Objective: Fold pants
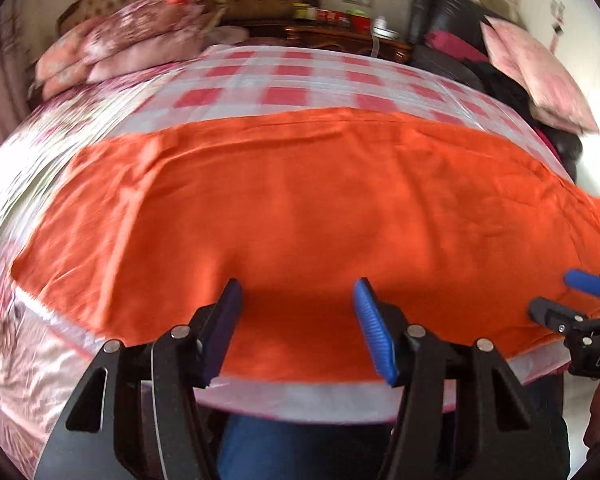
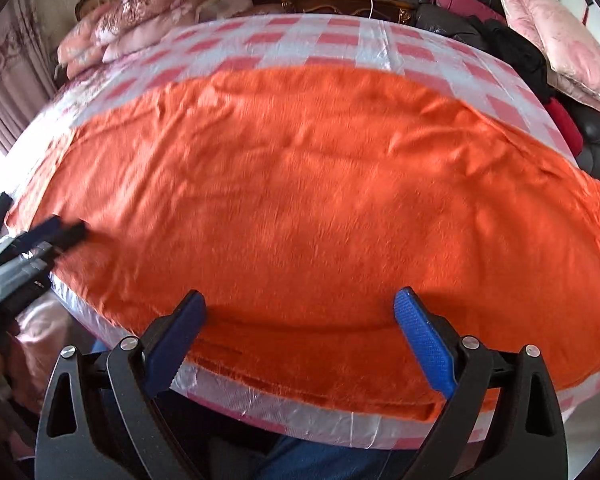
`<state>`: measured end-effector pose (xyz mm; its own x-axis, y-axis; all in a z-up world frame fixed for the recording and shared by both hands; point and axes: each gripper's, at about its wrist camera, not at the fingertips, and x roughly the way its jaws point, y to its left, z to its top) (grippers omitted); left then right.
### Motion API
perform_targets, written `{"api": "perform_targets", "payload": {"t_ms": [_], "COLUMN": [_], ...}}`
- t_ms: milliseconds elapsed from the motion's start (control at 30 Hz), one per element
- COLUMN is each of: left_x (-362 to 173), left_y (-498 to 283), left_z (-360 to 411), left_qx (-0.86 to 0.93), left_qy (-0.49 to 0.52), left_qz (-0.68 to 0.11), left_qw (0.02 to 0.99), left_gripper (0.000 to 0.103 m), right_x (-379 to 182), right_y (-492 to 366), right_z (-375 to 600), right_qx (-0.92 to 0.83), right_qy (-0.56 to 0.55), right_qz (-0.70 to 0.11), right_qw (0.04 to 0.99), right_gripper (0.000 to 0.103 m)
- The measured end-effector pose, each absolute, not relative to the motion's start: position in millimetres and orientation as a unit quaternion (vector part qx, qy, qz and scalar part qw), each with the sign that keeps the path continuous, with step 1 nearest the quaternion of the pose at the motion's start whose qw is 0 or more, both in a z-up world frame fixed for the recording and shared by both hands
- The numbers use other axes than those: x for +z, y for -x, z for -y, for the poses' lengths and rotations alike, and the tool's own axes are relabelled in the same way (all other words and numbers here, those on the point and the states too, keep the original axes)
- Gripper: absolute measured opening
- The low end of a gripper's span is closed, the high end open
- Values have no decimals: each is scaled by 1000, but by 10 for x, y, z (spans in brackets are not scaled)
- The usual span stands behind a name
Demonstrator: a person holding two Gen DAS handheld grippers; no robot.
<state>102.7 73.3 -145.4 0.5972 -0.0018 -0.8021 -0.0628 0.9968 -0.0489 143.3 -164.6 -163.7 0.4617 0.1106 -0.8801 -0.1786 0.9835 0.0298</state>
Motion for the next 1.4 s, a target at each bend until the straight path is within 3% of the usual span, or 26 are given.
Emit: {"api": "perform_targets", "payload": {"t_ms": [67, 133, 233, 300, 467, 600, 933, 1167, 1400], "left_x": [-1452, -1353, -1175, -1128, -1163, -1262, -1429, -1281, -1255], "left_y": [-981, -924, -799, -718, -484, -348, -496, -493, -923], "left_z": [-883, -904, -633, -381, 320, 635, 419, 36, -898], "left_qx": [38, 18, -64, -124, -228, -257, -238, -197, -19], "left_qy": [36, 31, -4, -27, -123, -183, -128, -74, 29], "left_qz": [-445, -423, -388, -375, -343, -339, -409, -409, -408], "left_qw": [894, 905, 920, 918, 903, 886, 872, 888, 912], "left_gripper": [56, 45, 45, 45, 44, 38, 22, 22, 25], "right_x": [-1613, -1495, -1283, -1202, -1288, -1467, -1257, -1515, -1477], "right_y": [-1384, -1279, -1060, -925, -686, -640, -1047, -1345, -1157], "right_z": [1625, 1713, 2020, 2401, 3150, 3409, 2443, 1870, 1809], "right_qx": [89, 95, 68, 28, -38, -44, 46, 73, 86], "right_qy": [41, 24, 7, -24, -106, -173, -57, -1, 20], "right_qz": [-511, -495, -466, -462, -479, -500, -474, -511, -506], "right_qw": [854, 864, 882, 886, 871, 848, 877, 856, 858], "right_gripper": [91, 91, 87, 74, 69, 68, 70, 74, 76]}}
